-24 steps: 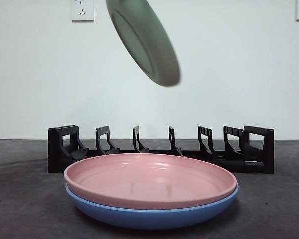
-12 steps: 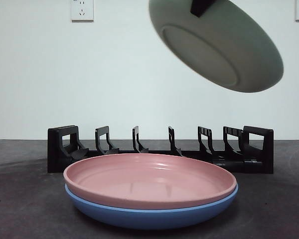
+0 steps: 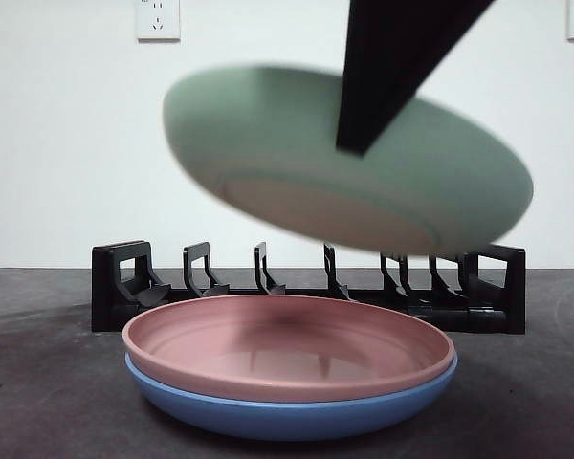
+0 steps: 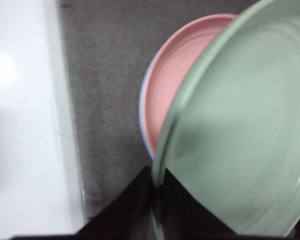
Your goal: Place the plate
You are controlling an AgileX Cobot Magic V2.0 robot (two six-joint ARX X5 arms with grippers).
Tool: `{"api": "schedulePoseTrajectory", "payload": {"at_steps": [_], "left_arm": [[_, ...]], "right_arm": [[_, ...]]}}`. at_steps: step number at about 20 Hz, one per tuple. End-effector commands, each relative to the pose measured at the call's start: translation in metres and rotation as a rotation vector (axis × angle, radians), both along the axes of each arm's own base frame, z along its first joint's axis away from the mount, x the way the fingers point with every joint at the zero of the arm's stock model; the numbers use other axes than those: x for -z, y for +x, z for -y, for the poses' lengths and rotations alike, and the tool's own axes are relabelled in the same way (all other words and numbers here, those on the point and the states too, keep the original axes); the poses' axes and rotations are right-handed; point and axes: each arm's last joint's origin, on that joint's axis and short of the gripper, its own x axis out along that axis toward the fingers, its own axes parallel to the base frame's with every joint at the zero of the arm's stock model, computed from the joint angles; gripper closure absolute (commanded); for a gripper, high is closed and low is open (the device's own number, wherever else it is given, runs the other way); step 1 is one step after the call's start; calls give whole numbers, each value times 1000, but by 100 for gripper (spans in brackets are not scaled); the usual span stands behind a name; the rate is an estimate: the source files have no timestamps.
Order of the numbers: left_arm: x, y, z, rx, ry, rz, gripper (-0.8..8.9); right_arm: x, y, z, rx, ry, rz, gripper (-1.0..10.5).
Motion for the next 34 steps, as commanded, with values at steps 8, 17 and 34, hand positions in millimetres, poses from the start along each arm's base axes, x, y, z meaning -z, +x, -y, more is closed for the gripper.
{"api": "schedulePoseTrajectory", "payload": {"at_steps": [8,17,34], "left_arm": [[-6,0,0,-3,-8,22,473],[-6,0,0,-3,-8,23,473],[-6,0,0,-3,-9,26,473]], "right_arm": [[38,3,-36,-74,-78,-67,934],[64,19,-53,-38,-102,-76,934],[38,24,-47,-30,-46,-248,742]]}}
